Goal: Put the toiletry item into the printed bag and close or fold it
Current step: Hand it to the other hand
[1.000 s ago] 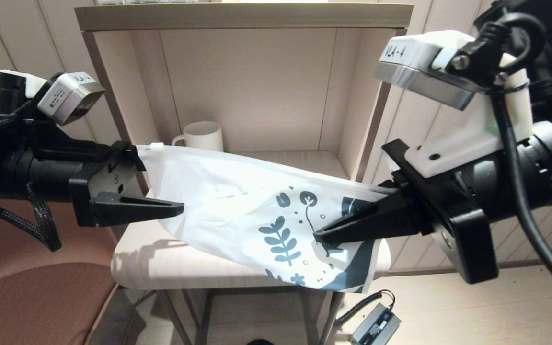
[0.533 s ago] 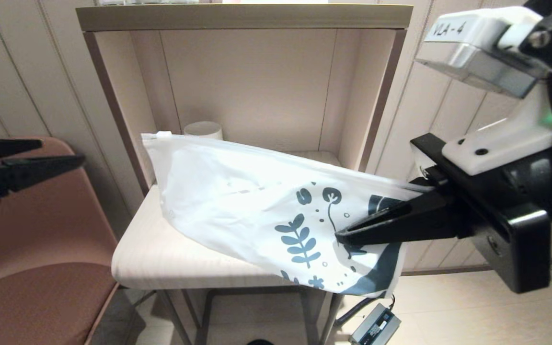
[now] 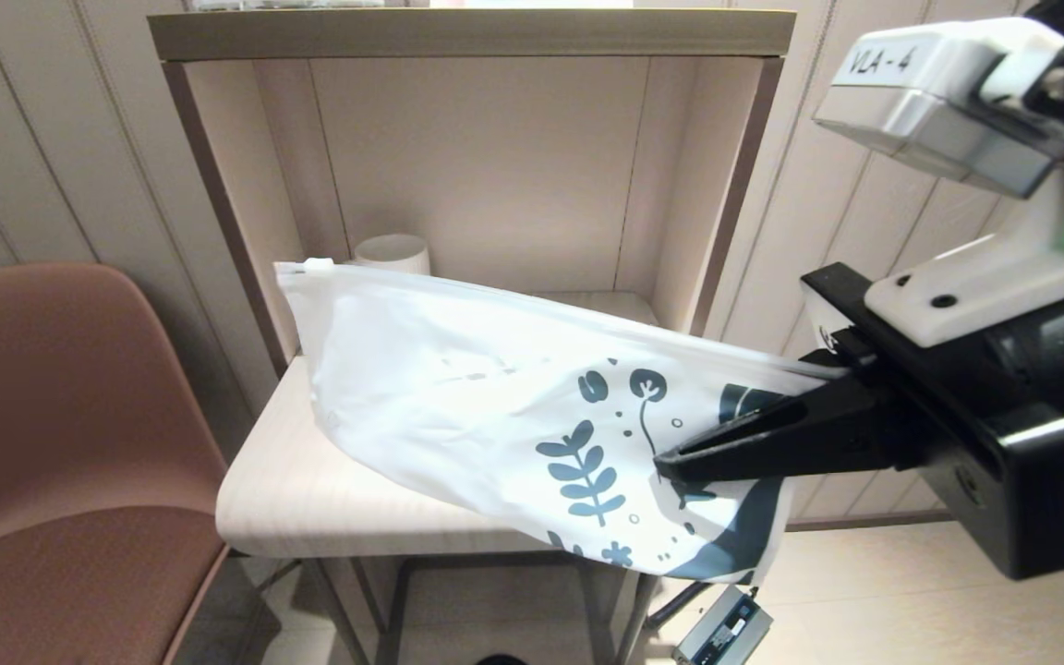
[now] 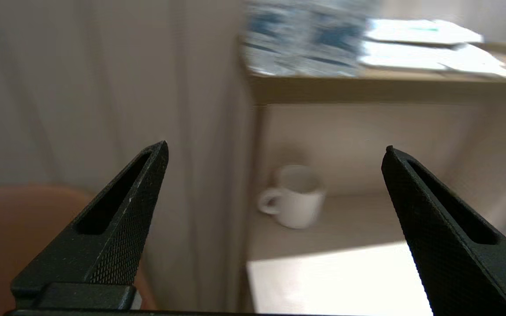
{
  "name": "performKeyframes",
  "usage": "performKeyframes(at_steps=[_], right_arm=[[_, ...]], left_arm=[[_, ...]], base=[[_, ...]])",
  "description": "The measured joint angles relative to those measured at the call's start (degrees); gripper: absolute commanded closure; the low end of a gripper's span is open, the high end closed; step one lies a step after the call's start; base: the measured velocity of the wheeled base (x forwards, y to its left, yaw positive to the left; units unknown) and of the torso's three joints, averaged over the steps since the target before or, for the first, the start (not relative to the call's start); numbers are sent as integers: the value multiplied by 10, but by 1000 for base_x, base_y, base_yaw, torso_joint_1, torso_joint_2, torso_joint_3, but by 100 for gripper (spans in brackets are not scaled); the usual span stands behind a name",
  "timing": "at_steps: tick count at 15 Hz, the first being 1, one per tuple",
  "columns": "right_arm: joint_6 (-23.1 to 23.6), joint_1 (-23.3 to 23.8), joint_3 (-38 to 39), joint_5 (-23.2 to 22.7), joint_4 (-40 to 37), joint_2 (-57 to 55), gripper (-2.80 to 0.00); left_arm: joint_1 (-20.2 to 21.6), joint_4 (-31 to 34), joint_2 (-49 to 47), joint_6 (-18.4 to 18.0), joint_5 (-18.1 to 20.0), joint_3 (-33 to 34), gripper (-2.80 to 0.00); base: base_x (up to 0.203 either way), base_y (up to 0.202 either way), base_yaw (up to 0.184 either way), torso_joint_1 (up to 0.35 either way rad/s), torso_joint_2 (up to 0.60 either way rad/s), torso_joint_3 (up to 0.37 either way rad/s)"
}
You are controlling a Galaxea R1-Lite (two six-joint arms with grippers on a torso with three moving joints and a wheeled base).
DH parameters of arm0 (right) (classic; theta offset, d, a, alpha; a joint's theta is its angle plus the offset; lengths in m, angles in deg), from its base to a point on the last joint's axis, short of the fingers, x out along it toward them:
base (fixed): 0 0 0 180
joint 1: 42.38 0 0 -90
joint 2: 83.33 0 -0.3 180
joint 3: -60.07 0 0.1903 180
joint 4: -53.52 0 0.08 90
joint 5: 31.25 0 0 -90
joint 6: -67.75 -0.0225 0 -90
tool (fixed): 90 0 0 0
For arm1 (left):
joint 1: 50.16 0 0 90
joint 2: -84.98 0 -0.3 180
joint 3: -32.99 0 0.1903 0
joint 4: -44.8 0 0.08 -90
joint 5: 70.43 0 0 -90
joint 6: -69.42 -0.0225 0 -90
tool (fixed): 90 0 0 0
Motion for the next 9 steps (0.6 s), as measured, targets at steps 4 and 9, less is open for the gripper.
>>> performKeyframes(at_steps=[4,9], right_arm=[[0,0,-7,3,0,-9,0],[-1,0,-8,4,0,-14,0]], left_arm=[[-33,181,-2,-90,113,-78,-280],[-45,317,-58,-228,-11,-162,-280]], base=[[0,0,0,0,0,0],[0,0,0,0,0,0]])
